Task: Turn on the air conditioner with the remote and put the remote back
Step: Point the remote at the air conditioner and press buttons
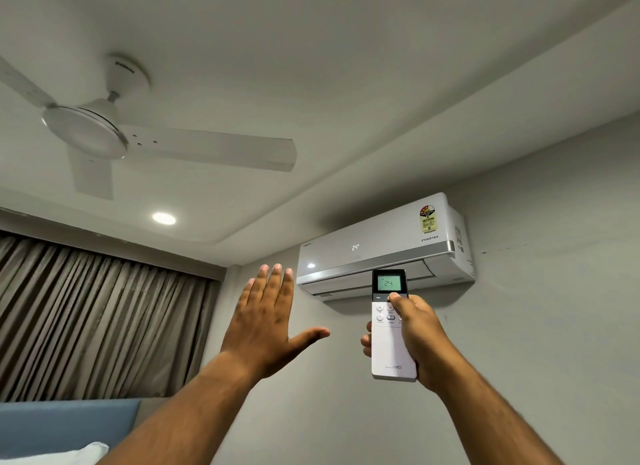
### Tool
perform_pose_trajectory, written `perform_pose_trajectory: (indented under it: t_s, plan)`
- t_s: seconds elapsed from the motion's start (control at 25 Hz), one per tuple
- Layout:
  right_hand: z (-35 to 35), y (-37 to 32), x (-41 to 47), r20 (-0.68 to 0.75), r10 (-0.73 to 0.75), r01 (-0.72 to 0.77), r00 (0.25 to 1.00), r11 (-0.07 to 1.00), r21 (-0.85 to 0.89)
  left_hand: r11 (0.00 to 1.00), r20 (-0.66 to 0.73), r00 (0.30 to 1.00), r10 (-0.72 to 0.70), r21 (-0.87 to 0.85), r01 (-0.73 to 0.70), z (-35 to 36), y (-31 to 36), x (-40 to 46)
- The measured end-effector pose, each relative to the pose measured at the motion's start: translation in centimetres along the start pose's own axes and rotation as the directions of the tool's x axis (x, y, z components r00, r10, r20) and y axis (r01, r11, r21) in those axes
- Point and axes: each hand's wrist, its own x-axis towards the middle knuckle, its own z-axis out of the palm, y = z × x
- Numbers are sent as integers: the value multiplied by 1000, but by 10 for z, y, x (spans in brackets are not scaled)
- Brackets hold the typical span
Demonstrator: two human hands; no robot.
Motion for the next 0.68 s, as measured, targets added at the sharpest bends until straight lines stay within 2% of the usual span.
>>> perform_pose_trajectory:
  t_s: [0.24,0.44,0.68]
  plan:
    - [-13,-10,0,-48,-41,37,998,995,-92,1000,13,1000,-1,2,1,5,14,4]
    - [-17,-11,0,-36,-13,9,999,996,-93,1000,2,1000,-2,-5,2,5,19,10]
    - [-18,-14,-5,9,-52,52,999,997,-59,1000,0,1000,-7,3,7,1,16,13]
